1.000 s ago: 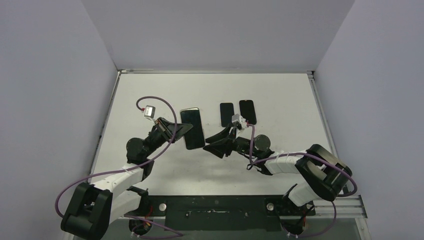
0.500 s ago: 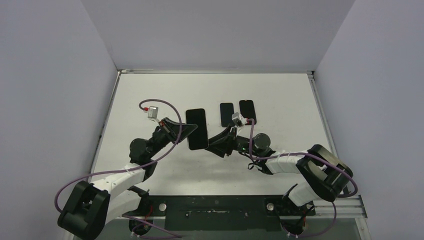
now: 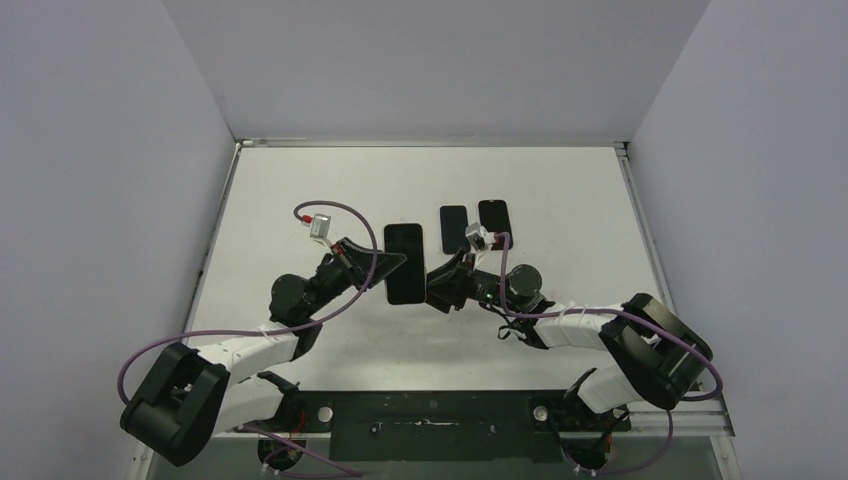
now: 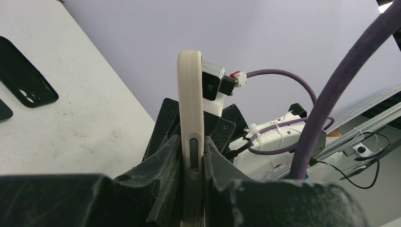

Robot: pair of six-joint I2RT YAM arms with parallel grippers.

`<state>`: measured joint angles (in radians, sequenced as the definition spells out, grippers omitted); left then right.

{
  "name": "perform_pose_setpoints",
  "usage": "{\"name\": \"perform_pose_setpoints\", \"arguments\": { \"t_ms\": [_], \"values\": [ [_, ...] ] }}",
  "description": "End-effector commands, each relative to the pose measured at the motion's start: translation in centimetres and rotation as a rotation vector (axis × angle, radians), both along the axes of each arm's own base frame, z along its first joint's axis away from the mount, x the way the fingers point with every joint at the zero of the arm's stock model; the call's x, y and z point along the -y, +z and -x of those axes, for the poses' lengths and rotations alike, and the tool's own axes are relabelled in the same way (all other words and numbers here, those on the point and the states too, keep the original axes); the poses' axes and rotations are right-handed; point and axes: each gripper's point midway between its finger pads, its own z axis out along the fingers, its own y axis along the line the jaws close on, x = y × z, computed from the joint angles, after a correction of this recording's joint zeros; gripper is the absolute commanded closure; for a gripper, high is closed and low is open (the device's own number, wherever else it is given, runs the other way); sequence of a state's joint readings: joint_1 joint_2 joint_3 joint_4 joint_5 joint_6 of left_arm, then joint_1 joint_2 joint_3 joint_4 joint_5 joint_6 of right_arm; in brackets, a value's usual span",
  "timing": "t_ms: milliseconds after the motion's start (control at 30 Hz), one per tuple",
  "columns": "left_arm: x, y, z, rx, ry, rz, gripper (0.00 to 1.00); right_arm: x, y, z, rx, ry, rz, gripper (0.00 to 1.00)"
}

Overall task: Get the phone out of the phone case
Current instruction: Remove the phone case from the phone.

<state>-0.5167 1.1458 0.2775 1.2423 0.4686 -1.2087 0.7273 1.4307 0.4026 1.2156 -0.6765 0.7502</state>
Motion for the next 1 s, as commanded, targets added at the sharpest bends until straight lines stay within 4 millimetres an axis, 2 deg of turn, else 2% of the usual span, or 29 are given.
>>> {"name": "perform_pose_setpoints", "arguments": {
  "t_ms": [0, 167, 400, 467, 533, 600, 733, 967],
  "values": [
    [1.5, -2.3, 2.6, -0.056, -0.148, -0.044, 1.0, 1.2, 9.4, -2.2, 0.203, -0.126, -0.253, 0.58],
    [1.4, -3.7, 1.9, -0.114, -0.121, -0.054, 1.0, 1.0, 9.5, -2.1, 0.202, -0.114, -0.264, 0.58],
    [1.3, -7.0, 0.4, -0.201, -0.056, -0.126, 1.0, 1.0, 10.4, -2.1, 0.207, -0.094, -0.303, 0.58],
    [1.4, -7.5, 0.2, -0.208, -0.049, -0.14, 1.0, 0.9, 10.3, -2.2, 0.204, -0.087, -0.304, 0.6],
    [1.4, -8.0, -0.2, -0.216, -0.044, -0.154, 0.99, 0.9, 10.1, -2.3, 0.201, -0.086, -0.299, 0.69],
    [1.4, -8.4, -0.6, -0.218, -0.033, -0.17, 0.91, 1.0, 9.5, -2.5, 0.192, -0.089, -0.286, 0.78],
    [1.0, -9.3, -1.7, -0.228, 0.011, -0.224, 0.7, 1.1, 7.7, -3.0, 0.16, -0.106, -0.243, 1.0],
    [0.2, -10.2, -4.1, -0.216, 0.119, -0.347, 0.52, 1.6, 3.9, -4.0, 0.051, -0.149, -0.184, 1.0]
  ]
}}
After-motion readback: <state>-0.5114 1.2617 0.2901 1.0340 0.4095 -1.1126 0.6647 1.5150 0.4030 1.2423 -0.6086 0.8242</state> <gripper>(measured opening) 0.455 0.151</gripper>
